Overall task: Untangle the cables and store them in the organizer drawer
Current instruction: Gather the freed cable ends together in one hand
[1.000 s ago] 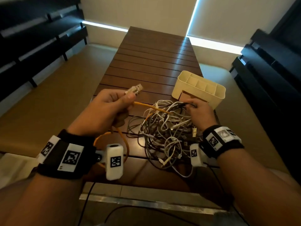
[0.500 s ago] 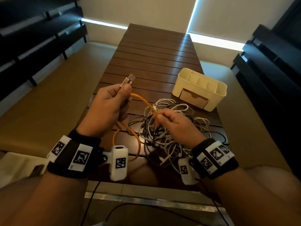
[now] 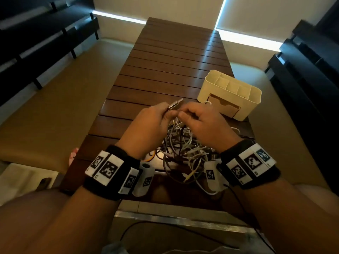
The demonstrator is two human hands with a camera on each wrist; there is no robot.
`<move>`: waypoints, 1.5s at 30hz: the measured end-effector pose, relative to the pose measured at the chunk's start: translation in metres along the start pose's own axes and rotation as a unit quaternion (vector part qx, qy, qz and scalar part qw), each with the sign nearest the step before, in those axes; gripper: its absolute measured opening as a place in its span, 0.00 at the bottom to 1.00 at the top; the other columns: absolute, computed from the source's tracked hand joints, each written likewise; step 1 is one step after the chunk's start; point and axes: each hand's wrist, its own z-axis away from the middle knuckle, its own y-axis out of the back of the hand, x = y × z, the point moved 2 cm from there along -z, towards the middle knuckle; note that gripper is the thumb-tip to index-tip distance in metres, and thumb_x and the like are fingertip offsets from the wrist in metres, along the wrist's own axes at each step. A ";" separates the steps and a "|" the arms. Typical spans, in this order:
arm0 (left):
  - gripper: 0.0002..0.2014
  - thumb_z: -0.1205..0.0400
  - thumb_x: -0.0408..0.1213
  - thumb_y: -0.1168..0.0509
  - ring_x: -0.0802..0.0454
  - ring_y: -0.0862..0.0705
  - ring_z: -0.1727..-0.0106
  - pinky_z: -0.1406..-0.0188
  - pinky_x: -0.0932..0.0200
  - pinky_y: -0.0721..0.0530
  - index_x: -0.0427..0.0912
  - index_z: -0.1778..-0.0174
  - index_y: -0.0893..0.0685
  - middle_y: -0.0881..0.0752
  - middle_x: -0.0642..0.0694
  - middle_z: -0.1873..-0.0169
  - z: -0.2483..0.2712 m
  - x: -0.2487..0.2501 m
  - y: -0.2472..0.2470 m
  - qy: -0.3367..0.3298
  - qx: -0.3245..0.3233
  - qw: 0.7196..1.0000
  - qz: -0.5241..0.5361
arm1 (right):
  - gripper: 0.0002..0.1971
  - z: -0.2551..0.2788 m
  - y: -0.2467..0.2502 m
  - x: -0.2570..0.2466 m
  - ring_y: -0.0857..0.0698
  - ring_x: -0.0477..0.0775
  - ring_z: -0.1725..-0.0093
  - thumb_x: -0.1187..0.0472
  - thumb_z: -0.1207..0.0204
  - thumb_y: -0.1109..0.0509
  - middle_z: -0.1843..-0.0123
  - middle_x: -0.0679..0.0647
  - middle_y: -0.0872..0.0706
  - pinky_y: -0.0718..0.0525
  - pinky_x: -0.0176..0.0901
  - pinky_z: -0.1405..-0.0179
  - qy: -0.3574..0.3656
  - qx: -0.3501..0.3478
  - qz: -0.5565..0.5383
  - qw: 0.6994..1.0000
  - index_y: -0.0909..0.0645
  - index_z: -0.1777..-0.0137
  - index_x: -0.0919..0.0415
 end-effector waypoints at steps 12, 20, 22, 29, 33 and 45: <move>0.17 0.08 0.42 0.47 0.47 0.26 0.70 0.72 0.58 0.25 0.47 0.62 0.21 0.24 0.47 0.73 0.005 -0.001 0.056 0.022 0.148 0.958 0.243 | 0.07 0.007 -0.010 0.055 0.19 0.40 0.46 0.57 0.14 0.37 0.46 0.42 0.18 0.16 0.44 0.45 -0.102 -0.054 0.008 0.993 0.20 0.42 0.46; 0.16 0.09 0.44 0.45 0.52 0.24 0.72 0.67 0.50 0.19 0.47 0.61 0.19 0.23 0.51 0.75 0.003 -0.005 0.040 0.037 0.091 0.967 0.236 | 0.09 0.003 -0.002 0.012 0.14 0.47 0.46 0.64 0.16 0.33 0.44 0.51 0.16 0.12 0.43 0.46 -0.045 0.023 -0.147 0.988 0.20 0.40 0.51; 0.16 0.09 0.44 0.45 0.54 0.24 0.72 0.66 0.48 0.19 0.46 0.61 0.19 0.23 0.54 0.76 0.003 -0.003 0.042 0.027 0.094 0.966 0.238 | 0.08 0.007 -0.007 0.001 0.14 0.49 0.47 0.63 0.15 0.35 0.47 0.54 0.14 0.13 0.41 0.46 -0.039 0.008 -0.170 0.985 0.19 0.40 0.51; 0.17 0.10 0.47 0.44 0.55 0.26 0.73 0.71 0.58 0.21 0.48 0.62 0.18 0.25 0.51 0.75 0.008 -0.004 0.056 0.038 0.132 0.911 0.389 | 0.11 0.012 -0.031 0.019 0.16 0.55 0.51 0.53 0.12 0.41 0.50 0.54 0.14 0.15 0.55 0.50 -0.141 -0.060 -0.063 0.986 0.18 0.41 0.52; 0.17 0.09 0.45 0.43 0.55 0.16 0.72 0.69 0.54 0.16 0.40 0.57 0.15 0.15 0.48 0.72 0.008 -0.022 0.053 0.171 0.014 0.975 0.145 | 0.10 0.002 -0.005 0.014 0.18 0.50 0.57 0.53 0.11 0.42 0.53 0.49 0.17 0.19 0.47 0.61 -0.136 0.068 -0.095 0.984 0.18 0.43 0.50; 0.10 0.10 0.44 0.41 0.48 0.13 0.62 0.67 0.46 0.16 0.50 0.46 0.14 0.10 0.50 0.60 0.005 0.024 0.039 -0.041 0.041 0.988 0.141 | 0.06 -0.006 0.034 -0.041 0.23 0.41 0.61 0.62 0.15 0.34 0.58 0.44 0.19 0.27 0.27 0.62 0.068 0.101 -0.032 0.992 0.16 0.46 0.56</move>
